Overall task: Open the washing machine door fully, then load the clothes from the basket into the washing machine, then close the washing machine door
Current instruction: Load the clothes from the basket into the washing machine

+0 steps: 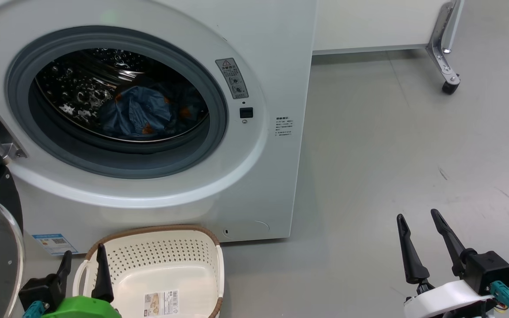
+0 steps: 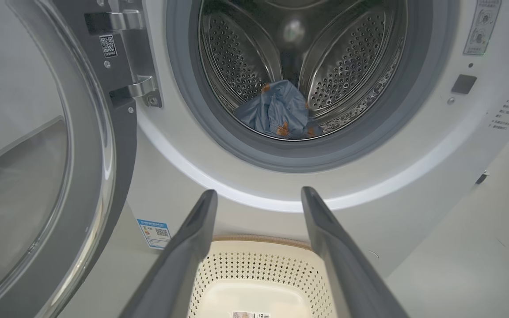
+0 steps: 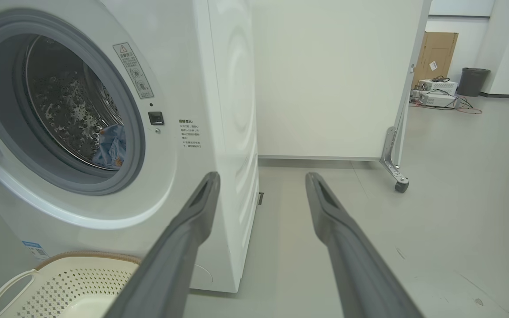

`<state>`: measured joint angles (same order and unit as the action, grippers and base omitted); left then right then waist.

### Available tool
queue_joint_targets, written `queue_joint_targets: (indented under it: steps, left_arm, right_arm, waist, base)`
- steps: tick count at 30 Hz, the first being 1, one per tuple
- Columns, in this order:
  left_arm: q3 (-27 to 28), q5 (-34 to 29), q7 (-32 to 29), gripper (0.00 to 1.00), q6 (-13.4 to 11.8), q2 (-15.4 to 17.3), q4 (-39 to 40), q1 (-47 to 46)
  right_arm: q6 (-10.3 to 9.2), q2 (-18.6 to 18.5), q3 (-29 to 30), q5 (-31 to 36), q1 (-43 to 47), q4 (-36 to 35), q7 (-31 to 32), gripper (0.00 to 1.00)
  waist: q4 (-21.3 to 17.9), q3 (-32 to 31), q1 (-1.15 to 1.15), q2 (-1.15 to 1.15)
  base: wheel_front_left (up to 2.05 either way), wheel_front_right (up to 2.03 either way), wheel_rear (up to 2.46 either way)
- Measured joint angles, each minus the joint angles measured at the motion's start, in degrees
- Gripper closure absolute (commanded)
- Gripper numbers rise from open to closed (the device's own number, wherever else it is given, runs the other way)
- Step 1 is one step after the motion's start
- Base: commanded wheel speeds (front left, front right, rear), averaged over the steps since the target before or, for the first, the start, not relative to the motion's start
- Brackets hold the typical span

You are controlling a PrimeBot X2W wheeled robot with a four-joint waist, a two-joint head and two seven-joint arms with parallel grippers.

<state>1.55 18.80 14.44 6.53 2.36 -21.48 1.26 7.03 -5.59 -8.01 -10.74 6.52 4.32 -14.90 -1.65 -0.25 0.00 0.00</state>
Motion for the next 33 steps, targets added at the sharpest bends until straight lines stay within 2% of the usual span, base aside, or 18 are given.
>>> queue_joint_targets:
  steps: [33]
  left_arm:
    - [-1.4,-1.4,0.0,0.00,-0.1,0.0,7.7,4.9]
  right_arm:
    - [0.00,-0.3,0.5,0.0,1.3,0.4,0.0,0.00]
  waist:
    - [2.7,-1.0,0.00,0.00]
  base:
    - [0.00,0.00,0.00]
